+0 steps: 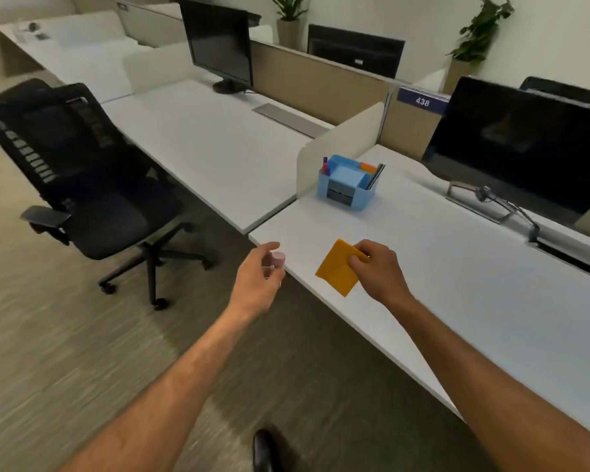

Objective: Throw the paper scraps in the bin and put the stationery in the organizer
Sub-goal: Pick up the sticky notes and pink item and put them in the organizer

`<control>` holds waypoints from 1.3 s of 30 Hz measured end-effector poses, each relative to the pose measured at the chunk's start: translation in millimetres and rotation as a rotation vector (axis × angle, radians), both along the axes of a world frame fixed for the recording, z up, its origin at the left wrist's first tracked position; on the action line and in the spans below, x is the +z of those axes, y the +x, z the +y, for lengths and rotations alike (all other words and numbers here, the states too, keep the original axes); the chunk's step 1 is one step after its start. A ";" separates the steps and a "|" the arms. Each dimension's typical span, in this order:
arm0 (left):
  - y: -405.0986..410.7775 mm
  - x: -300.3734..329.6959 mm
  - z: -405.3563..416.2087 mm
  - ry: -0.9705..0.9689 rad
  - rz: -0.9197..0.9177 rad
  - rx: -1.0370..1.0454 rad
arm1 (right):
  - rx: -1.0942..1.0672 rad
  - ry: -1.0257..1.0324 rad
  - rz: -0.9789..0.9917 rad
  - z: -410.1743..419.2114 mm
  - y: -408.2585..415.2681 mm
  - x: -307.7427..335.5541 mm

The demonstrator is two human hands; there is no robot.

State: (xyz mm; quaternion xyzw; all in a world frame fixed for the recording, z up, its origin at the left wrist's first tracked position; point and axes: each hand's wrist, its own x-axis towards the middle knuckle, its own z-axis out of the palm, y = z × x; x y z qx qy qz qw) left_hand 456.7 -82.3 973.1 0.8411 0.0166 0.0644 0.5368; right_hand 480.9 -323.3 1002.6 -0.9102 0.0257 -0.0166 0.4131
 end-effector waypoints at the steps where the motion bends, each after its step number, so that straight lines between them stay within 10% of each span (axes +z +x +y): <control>1: 19.1 3.4 1.7 0.002 -0.001 -0.007 | -0.026 0.002 -0.014 -2.7 14.3 3.7; 26: 398.5 29.5 -70.4 0.056 -0.148 -0.100 | -0.303 0.052 -0.170 -106.2 355.1 6.7; 39: 566.6 8.2 -116.0 0.177 -0.252 -0.379 | -0.181 -0.305 0.060 -115.7 499.5 -39.2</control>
